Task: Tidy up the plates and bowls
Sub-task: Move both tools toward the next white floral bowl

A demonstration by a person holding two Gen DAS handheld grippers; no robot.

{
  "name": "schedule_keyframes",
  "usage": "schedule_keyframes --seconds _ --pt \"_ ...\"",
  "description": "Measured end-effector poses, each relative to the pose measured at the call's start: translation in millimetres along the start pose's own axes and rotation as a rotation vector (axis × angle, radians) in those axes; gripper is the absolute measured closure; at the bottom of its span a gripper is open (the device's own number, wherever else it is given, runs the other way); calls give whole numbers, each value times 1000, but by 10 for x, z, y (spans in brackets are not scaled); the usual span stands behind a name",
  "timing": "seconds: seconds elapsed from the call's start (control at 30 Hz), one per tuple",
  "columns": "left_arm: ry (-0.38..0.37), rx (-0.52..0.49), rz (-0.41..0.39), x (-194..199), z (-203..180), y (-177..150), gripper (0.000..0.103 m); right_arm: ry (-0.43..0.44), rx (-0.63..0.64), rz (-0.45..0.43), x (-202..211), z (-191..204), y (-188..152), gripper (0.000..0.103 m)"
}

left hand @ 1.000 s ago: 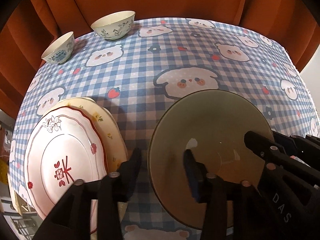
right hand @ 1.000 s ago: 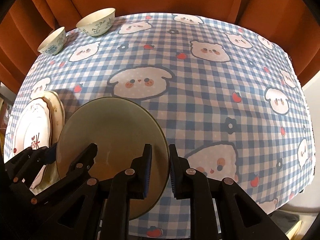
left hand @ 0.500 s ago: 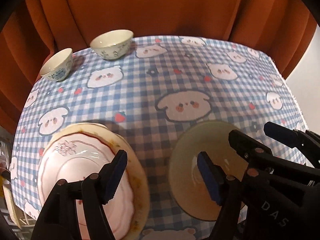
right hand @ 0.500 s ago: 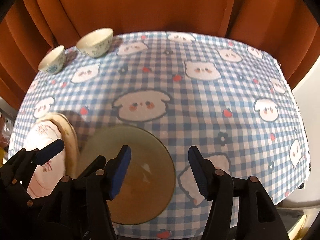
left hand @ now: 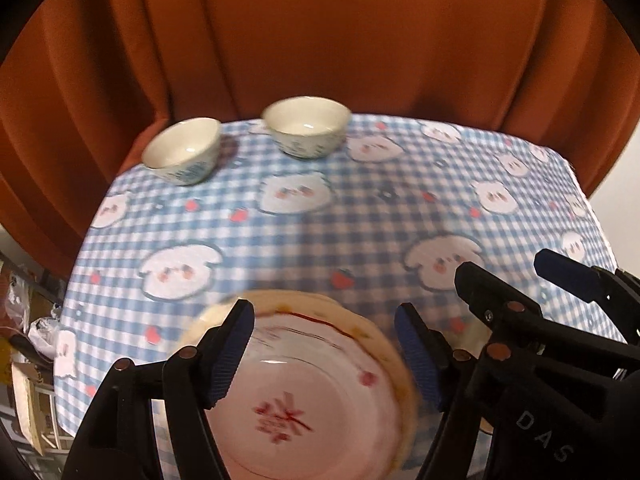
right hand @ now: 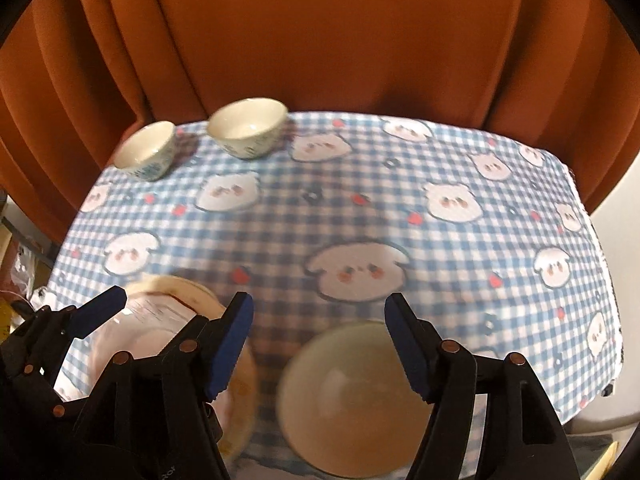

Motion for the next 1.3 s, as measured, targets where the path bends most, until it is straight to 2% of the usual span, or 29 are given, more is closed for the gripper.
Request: schedule_keyframes --seconds 0.37,0.53,1.1,1.3 --pt "100 131 -52 -72 928 377 28 63 73 -40 -176 828 566 31" --pt "137 152 -60 -206 1268 609 28 96 82 -52 -349 1145 831 31" --pt "227 194 -57 -1003 1942 1312 29 128 110 -57 -1333 1743 1686 32" --pt "245 192 -31 -1366 2046 1406 33 142 116 -39 -1735 1875 1831 39"
Point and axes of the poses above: each gripper's, at about its wrist camera, not at the fingertips, and x roughly against the way its jaws point, z to its left, y to its top, the point moved 10 cm from there along -x, roughly the way its jaws point, and after that the axes turned 7 degrees about y, right-handed, at the moved point
